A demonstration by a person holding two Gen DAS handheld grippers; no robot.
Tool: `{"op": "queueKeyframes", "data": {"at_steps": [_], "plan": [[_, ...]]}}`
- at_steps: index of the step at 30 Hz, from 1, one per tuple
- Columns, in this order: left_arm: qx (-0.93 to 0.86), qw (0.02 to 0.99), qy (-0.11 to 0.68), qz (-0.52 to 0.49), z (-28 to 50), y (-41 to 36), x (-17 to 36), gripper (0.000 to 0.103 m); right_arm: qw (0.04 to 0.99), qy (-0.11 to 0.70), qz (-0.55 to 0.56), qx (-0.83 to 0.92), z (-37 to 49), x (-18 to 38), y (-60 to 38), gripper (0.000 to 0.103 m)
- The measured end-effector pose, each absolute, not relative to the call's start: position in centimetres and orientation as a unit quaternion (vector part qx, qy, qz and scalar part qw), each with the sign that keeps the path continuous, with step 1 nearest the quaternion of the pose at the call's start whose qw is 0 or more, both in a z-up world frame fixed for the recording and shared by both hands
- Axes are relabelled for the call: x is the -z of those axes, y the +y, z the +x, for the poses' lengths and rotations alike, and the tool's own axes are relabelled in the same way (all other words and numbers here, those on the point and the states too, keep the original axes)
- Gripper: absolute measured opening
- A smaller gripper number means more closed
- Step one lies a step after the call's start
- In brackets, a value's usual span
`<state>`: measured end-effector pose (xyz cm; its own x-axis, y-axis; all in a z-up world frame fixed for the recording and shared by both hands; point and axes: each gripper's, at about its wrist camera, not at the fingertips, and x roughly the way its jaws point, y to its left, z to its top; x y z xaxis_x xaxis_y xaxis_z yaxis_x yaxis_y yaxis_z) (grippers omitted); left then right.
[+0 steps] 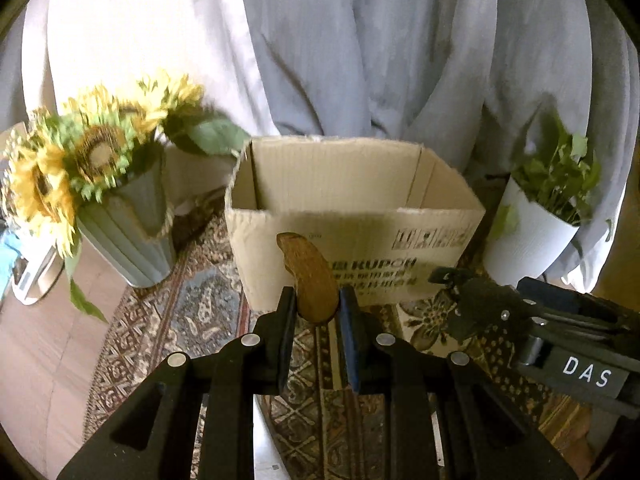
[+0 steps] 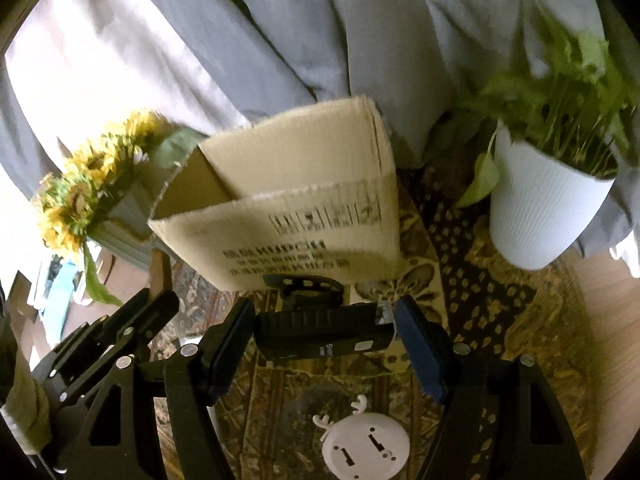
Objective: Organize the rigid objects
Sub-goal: 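Lift the wooden piece with left tool and carry it over the box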
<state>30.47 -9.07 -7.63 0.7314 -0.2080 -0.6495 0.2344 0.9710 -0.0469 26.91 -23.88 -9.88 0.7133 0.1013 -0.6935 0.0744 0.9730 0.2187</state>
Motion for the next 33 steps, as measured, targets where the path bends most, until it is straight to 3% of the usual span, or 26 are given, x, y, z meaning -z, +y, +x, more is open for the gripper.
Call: {"op": "queueKeyframes", "data": {"at_steps": [21, 33], "plan": [[0.134, 0.952, 0.272, 0.032, 31.8, -8.9, 0.9, 0.022, 0.955, 0.283, 0.091, -0.016, 27.2, 2.9, -23.6, 0.073], [0.141, 0.948, 0.281, 0.048, 35.0, -9.4, -0.3, 0.022, 0.96, 0.27, 0.068, -0.032, 29.9, 0.5, -23.6, 0.073]]}}
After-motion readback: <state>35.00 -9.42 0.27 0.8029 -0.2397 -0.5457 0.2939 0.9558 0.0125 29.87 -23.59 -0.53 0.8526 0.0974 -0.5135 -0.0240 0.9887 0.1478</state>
